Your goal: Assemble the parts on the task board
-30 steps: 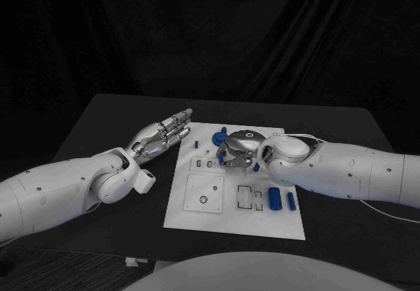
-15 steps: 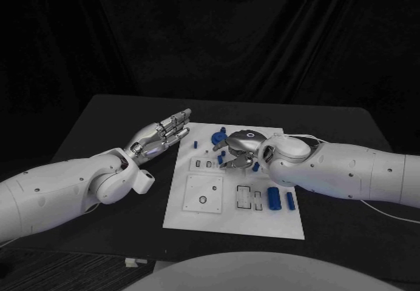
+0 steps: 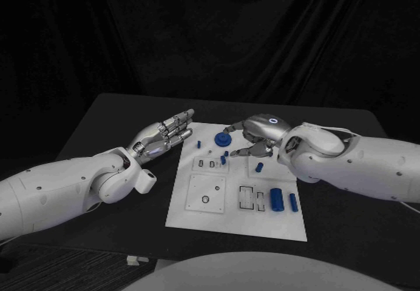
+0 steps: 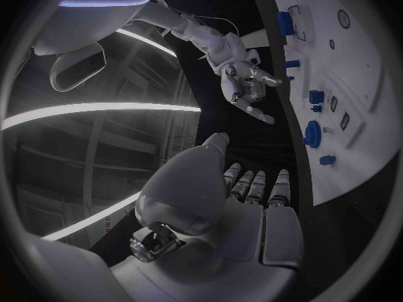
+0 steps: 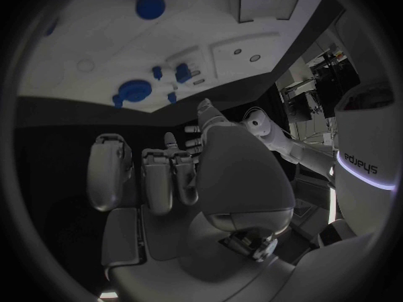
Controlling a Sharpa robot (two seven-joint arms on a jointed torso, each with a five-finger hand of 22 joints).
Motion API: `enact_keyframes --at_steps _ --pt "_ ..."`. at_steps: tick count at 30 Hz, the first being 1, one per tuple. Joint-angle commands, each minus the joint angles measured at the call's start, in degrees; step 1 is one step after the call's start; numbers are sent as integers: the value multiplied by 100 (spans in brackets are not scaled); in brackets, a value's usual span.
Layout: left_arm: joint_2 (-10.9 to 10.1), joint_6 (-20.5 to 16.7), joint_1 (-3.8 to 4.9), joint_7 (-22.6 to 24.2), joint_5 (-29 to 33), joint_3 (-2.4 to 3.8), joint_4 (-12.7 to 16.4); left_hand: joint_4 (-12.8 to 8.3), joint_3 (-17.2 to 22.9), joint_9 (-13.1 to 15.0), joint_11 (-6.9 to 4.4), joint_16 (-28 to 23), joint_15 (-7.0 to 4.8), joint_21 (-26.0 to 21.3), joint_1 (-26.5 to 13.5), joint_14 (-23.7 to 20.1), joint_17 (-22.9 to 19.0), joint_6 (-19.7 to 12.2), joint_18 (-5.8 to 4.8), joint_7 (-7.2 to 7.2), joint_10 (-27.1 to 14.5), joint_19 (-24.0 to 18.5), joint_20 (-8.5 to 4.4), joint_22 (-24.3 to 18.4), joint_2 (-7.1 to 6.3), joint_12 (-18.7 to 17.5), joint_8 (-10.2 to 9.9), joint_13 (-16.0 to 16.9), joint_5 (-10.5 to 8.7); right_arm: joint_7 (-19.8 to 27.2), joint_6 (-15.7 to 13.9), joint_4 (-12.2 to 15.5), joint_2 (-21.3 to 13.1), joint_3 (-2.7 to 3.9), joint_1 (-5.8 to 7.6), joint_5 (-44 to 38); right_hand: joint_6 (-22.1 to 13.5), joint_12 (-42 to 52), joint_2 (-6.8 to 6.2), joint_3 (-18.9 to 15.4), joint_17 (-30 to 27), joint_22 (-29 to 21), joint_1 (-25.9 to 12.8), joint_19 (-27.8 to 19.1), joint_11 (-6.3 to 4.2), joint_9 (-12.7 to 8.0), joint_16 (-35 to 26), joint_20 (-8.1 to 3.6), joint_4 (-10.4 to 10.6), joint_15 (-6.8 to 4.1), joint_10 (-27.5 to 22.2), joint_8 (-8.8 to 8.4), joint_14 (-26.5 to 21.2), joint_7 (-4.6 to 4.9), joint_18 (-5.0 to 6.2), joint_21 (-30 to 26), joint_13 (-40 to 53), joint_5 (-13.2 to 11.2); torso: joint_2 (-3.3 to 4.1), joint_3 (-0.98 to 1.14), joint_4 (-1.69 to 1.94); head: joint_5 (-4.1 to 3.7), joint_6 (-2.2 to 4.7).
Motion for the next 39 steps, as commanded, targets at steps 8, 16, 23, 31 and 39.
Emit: enact_keyframes --at_steps 8,16,23,31,39 --pt "-112 -765 282 -111 -331 10 188 -735 505 22 287 122 267 483 320 367 102 188 115 203 794 725 288 280 -422 190 39 252 -1524 -31 -524 648 -890 -1 522 -18 535 15 149 -47 1510 1106 -173 -6 -2 44 15 -26 123 -35 586 140 601 28 30 -45 1506 -20 -135 24 -126 22 -1" --pt "9 -108 970 -1568 -1153 9 7 -22 -99 48 624 1029 682 1089 -208 2130 301 463 -74 445 2513 2170 322 442 -615 307 62 1419 -2260 123 -870 710 -1333 -81 605 -18 1002 15 354 13 1510 1134 24 54 31 101 15 1 42 -6 586 332 601 70 9 46 1506 2 -260 120 -228 109 -1" --pt "201 1031 1469 -3569 -1431 9 -148 663 -787 85 872 1751 799 1342 -1248 3092 412 741 -167 701 3155 3100 299 478 -653 426 110 1698 -2500 38 -822 653 -1425 -112 612 -18 1062 15 423 34 1510 1126 94 47 25 94 15 3 16 -10 586 336 601 67 16 21 1506 20 -389 254 -442 284 -1" --pt "554 1734 1817 -5665 -1495 10 -285 643 -1358 134 668 2840 425 1894 -1892 4702 714 1241 97 793 4631 4572 183 659 -558 1375 218 1862 -2479 -119 -748 558 -1412 -119 581 -18 1179 15 503 41 1510 1114 159 32 34 92 15 7 -18 -5 586 358 601 84 25 -20 1506 43 -439 352 -572 357 -1" --pt "1039 2091 1938 -6677 -1505 10 -645 623 -1301 140 602 3154 363 1858 -1950 4729 794 1334 87 758 4682 4778 115 616 -280 1651 223 1854 -2438 -221 -628 457 -1347 -120 422 -18 1211 15 543 46 1510 1109 196 29 35 85 15 7 -41 -6 586 353 601 90 28 -35 1506 83 -468 420 -716 451 -1"
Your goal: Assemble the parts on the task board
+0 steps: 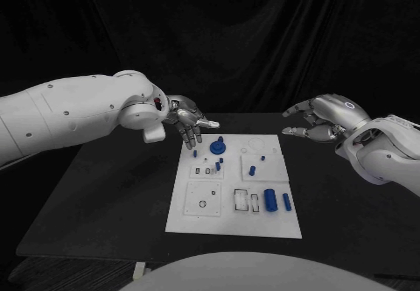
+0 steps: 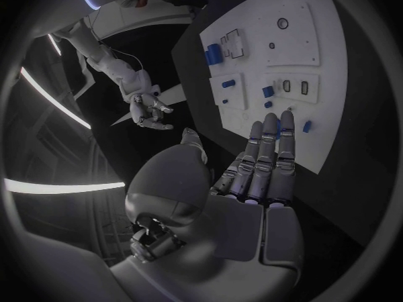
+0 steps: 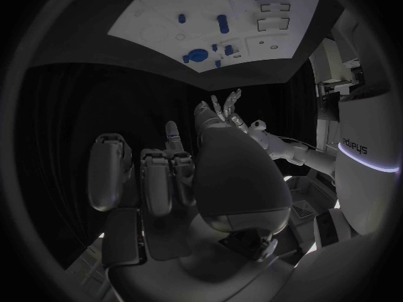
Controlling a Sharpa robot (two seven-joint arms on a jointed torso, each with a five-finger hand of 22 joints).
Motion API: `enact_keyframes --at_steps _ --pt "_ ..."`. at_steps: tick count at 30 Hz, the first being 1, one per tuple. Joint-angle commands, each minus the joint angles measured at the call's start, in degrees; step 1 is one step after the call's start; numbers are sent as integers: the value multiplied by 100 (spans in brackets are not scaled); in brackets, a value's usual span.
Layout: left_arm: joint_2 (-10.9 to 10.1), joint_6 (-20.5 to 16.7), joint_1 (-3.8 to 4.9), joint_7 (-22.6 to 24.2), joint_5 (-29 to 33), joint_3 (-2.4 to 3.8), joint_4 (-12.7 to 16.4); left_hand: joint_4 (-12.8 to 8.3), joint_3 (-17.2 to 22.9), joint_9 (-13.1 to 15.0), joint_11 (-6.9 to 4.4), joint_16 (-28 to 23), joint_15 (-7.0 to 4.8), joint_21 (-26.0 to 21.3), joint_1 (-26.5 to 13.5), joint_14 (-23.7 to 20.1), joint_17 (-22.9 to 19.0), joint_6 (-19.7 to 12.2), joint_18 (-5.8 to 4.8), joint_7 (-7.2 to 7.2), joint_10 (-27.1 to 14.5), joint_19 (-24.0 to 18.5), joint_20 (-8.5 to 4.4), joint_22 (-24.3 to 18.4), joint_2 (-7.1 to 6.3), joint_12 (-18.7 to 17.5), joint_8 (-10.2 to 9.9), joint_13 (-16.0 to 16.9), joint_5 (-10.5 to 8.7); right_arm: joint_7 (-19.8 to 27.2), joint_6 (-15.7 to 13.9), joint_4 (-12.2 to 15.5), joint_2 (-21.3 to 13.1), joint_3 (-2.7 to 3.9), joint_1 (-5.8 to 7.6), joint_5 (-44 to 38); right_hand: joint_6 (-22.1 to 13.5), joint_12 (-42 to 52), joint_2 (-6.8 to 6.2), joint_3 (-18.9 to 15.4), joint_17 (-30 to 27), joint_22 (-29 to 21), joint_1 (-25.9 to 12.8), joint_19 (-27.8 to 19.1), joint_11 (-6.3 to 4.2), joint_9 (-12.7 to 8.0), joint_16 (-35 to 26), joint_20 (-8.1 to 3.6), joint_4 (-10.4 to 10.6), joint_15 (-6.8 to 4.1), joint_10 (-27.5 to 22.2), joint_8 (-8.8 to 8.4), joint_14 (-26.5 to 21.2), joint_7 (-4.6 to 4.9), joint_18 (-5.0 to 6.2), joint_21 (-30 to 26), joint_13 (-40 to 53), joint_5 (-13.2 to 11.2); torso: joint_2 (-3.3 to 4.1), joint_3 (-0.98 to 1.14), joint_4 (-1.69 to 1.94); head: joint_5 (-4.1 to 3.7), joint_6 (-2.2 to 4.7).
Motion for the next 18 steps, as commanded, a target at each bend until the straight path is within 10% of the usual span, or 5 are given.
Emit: enact_keyframes --at_steps 1,13,15,16,18 --pt "131 490 27 -1007 -67 6 -151 -19 50 16 4 41 -7 -70 -13 -104 6 131 35 10 -13 -3 -6 -39 91 90 36 24 27 -201 46 -42 46 1 -56 -18 56 15 62 8 1510 1113 36 32 35 -11 15 6 -53 -7 586 15 601 11 30 -7 1508 64 -24 50 -90 46 -1" --pt "624 576 7 -1619 -68 4 -608 -742 896 689 -490 2613 -475 479 -68 215 1887 1691 34 202 108 956 -427 256 155 2779 581 2227 553 -155 74 -178 159 1 -261 -18 367 15 114 -95 1510 1119 -57 59 36 12 15 4 -3 -11 586 83 601 15 26 5 1508 23 -42 129 -252 336 -1" --pt "717 565 -17 -1645 -68 4 -680 -861 1060 883 -564 3604 -546 923 -134 552 2977 1814 25 199 174 1101 -515 550 137 3541 748 2898 611 -142 73 -208 184 1 -282 -18 385 15 121 -106 1510 1119 -77 60 37 14 15 3 12 -10 586 86 601 16 26 5 1508 20 -45 135 -248 340 -1" --pt "755 567 -31 -1656 -68 4 -711 -930 1156 1072 -618 4708 -620 1416 -187 1858 4967 2024 26 164 1377 1269 -600 880 110 4908 923 4278 610 -133 72 -227 204 1 -291 -18 392 15 126 -109 1510 1120 -85 62 37 15 15 3 18 -10 586 86 601 17 25 7 1508 20 -45 137 -247 339 -1" --pt "821 579 -64 -1674 -68 4 -772 -1017 1316 1373 -611 5416 -628 2285 -278 2856 6528 2243 -30 150 2376 1094 -666 1553 83 6002 1090 5477 614 -117 70 -259 240 1 -307 -18 401 15 136 -112 1510 1118 -95 59 38 16 15 3 27 -10 586 86 601 18 27 0 1508 23 -42 157 -228 321 -1"
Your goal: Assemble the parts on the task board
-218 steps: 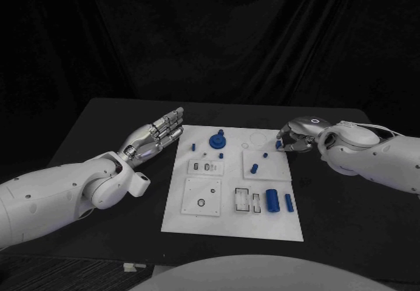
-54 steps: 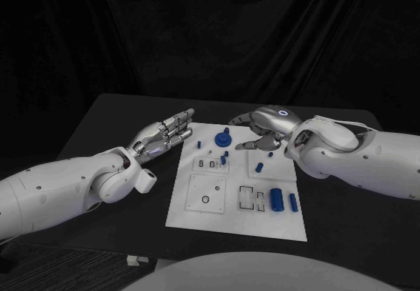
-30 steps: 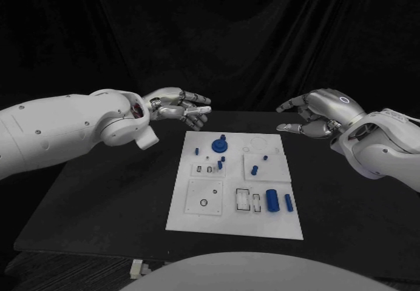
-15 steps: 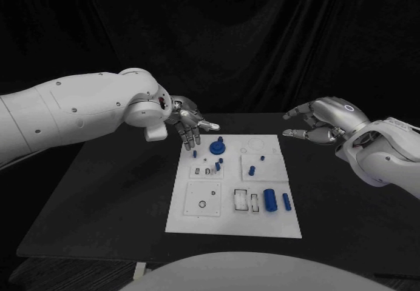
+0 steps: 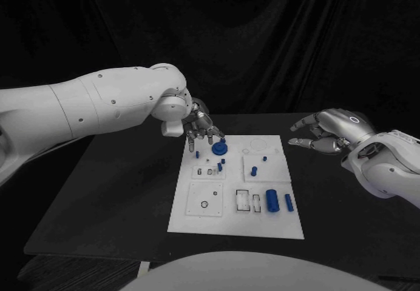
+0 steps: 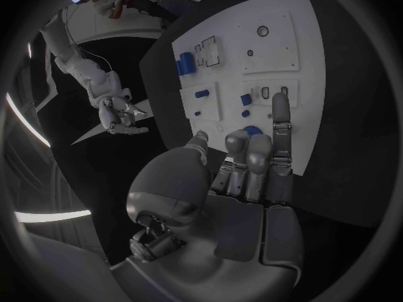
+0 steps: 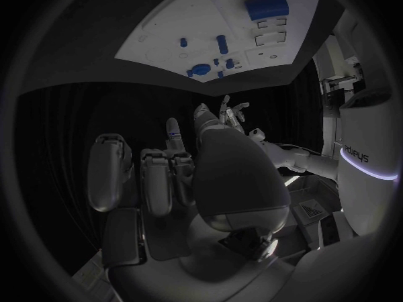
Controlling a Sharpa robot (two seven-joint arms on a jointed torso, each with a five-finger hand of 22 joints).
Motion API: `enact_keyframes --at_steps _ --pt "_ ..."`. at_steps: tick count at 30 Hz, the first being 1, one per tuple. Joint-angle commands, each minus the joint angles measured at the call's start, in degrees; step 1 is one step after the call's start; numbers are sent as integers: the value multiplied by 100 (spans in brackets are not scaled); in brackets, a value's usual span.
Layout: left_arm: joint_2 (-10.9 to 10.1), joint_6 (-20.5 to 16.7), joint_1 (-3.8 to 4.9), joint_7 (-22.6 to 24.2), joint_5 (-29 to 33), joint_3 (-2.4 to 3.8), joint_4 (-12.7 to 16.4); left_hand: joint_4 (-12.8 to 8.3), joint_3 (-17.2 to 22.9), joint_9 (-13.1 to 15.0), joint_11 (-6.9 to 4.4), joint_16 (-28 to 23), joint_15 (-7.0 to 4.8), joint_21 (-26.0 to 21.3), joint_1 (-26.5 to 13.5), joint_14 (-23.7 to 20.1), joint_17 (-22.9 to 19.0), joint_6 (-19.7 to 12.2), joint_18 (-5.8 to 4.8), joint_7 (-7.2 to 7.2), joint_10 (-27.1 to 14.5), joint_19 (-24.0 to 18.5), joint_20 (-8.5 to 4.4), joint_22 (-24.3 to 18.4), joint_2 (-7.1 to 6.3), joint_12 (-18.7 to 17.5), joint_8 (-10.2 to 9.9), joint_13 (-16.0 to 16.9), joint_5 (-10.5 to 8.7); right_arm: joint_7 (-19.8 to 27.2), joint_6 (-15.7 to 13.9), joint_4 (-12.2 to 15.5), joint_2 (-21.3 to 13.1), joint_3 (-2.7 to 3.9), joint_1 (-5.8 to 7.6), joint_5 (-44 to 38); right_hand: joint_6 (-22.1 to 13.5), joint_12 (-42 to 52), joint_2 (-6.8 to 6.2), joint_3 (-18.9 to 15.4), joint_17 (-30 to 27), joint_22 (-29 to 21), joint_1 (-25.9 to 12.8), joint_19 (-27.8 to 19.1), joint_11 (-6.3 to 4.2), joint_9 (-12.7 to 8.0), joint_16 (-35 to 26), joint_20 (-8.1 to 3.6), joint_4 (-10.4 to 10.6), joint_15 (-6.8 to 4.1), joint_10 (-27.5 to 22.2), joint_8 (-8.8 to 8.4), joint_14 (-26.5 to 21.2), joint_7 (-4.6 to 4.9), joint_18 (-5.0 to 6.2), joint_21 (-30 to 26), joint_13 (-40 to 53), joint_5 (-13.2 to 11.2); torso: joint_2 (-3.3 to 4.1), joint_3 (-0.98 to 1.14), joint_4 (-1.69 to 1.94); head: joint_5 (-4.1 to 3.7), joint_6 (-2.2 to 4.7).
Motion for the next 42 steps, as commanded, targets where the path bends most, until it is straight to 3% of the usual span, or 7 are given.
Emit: enact_keyframes --at_steps 1,3,5,9,15,18,42 --pt "88 110 -67 -217 -7 2 -110 -105 199 402 14 954 -9 1154 -118 1491 2193 351 -38 -42 1566 -186 -89 886 -35 1564 244 1718 24 -38 4 -44 54 7 -34 -19 44 15 -7 -31 1510 1119 -72 39 38 6 15 -18 12 -10 586 26 601 7 26 1 1508 -17 0 35 7 -12 -1" --pt "156 147 -120 -255 -7 2 -186 -103 258 639 -38 1158 -56 1843 -213 2284 3158 560 -21 -108 2403 -348 -119 1446 -68 2147 354 2441 -10 -31 9 -66 78 7 -54 -19 48 15 -3 -33 1510 1119 -76 40 38 7 15 -18 15 -10 586 26 601 7 25 3 1508 -16 -16 48 8 -26 -1" --pt "210 190 -175 -306 -7 2 -258 -87 326 938 -100 1165 -97 2813 -287 2335 3217 632 -95 -145 2866 -216 -123 2583 -98 2410 422 2805 -32 -29 17 -89 101 7 -70 -19 55 15 5 -35 1510 1119 -85 40 38 8 15 -18 21 -10 586 27 601 7 26 1 1508 -13 -18 54 -22 -13 -1" --pt "290 282 -320 -457 -7 3 -413 11 347 1338 -122 1165 -123 3922 -441 2335 3217 669 -281 -190 2866 476 -109 4176 -142 2410 498 2805 -136 -31 60 -145 158 7 -103 -19 68 15 21 -43 1510 1120 -109 43 39 9 15 -19 37 -10 586 25 601 9 25 5 1508 -8 -5 57 -77 38 -1" --pt "325 338 -500 -598 -7 3 -566 81 387 1750 -175 1165 -180 4522 -561 2335 3217 655 -448 -232 2866 1142 -146 5171 -147 2410 581 2805 -144 -42 108 -184 187 7 -152 -19 72 15 26 -46 1510 1119 -117 41 40 9 15 -19 42 -10 586 25 601 10 26 1 1508 -7 8 51 -121 111 -1" --pt "324 292 -564 -567 -7 3 -586 48 429 1883 -184 1165 -192 4932 -543 2335 3217 605 -635 -232 2866 1817 -161 5996 -159 2410 576 2805 -115 -47 122 -199 188 7 -174 -19 73 15 29 -48 1510 1120 -123 43 40 9 15 -19 45 -10 586 24 601 10 25 4 1508 -5 3 54 -118 110 -1" --pt "521 89 -812 -330 -7 4 -676 -80 550 2122 -205 1165 -214 5052 -438 2335 3217 585 -673 -255 2866 1966 -179 6212 -178 2410 593 2805 3 -60 223 -270 243 8 -222 -19 72 15 36 -53 1510 1119 -134 42 40 8 15 -19 50 -9 586 19 601 11 26 -1 1508 2 -26 87 -111 103 -1"
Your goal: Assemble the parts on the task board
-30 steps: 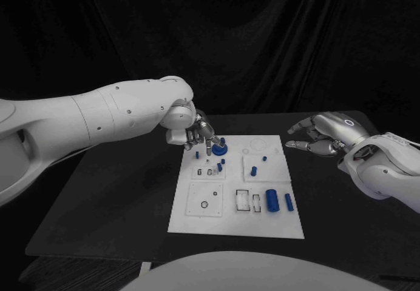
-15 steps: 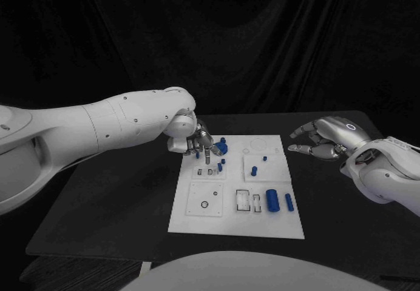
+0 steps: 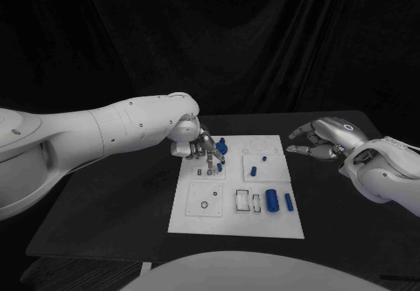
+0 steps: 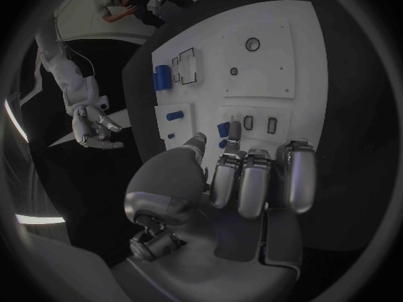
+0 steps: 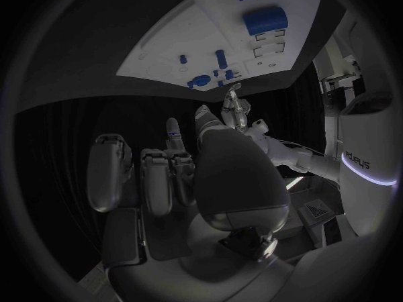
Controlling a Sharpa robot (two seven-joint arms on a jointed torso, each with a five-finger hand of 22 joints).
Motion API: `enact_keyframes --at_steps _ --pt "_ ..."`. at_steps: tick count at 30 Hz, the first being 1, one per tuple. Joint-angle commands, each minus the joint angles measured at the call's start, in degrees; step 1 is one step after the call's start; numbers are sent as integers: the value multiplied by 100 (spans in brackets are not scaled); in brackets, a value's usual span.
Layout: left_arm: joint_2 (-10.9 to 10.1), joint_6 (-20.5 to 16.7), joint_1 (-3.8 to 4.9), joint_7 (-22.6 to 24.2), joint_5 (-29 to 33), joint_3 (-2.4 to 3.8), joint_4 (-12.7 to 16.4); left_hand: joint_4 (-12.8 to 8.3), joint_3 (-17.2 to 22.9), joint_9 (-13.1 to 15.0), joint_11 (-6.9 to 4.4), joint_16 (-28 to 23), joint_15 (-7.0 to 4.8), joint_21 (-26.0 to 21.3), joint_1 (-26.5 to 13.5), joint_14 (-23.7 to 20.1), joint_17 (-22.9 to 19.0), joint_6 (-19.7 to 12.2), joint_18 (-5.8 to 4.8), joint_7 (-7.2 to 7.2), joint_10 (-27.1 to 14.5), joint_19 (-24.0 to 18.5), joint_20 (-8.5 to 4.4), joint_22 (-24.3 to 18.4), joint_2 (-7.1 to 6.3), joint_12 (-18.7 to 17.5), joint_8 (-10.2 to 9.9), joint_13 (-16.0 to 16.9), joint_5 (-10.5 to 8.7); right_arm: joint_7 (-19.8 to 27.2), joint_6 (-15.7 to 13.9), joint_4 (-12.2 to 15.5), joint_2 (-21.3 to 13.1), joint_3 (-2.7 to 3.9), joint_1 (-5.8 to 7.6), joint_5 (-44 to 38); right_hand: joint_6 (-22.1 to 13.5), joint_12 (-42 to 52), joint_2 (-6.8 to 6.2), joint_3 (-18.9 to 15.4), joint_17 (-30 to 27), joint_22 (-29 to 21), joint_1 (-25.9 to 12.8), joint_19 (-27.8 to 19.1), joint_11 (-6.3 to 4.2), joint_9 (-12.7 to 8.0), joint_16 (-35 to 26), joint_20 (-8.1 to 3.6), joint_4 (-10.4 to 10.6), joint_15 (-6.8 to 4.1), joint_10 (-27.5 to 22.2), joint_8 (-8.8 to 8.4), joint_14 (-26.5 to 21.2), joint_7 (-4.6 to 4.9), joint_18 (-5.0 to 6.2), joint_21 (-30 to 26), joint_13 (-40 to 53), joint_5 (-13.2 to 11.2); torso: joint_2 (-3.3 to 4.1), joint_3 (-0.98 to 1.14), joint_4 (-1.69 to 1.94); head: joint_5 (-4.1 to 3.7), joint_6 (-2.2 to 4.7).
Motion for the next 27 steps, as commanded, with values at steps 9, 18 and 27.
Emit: enact_keyframes --at_steps 9,18,27 --pt "132 -153 -77 164 7 6 -115 -161 163 160 -62 15 -60 -2 137 584 1507 -17 -75 -40 607 -67 -27 302 -16 20 32 1506 255 -46 70 -25 18 5 -33 -19 26 15 -2 -26 1510 1113 -50 16 40 3 15 2 18 -9 586 12 601 12 28 -12 1510 8 -6 20 9 9 -1" --pt "219 -188 -132 163 7 6 -204 -190 211 196 -63 15 -62 -20 153 584 1507 -28 -66 -40 607 -103 -30 273 3 20 24 1506 282 -36 86 -6 -4 5 -36 -19 23 15 -1 -31 1510 1113 -56 16 41 2 15 2 19 -9 586 6 601 13 29 -15 1510 11 -9 27 6 11 -1" --pt "327 -250 -168 155 7 6 -313 -216 259 244 -70 15 -66 -17 170 584 1507 -16 -69 -48 607 -93 -33 290 24 20 37 1506 291 -34 93 12 -10 5 -36 -19 23 15 -1 -31 1510 1113 -56 16 41 2 15 2 19 -9 586 6 601 13 29 -15 1510 11 -12 35 -2 7 -1"
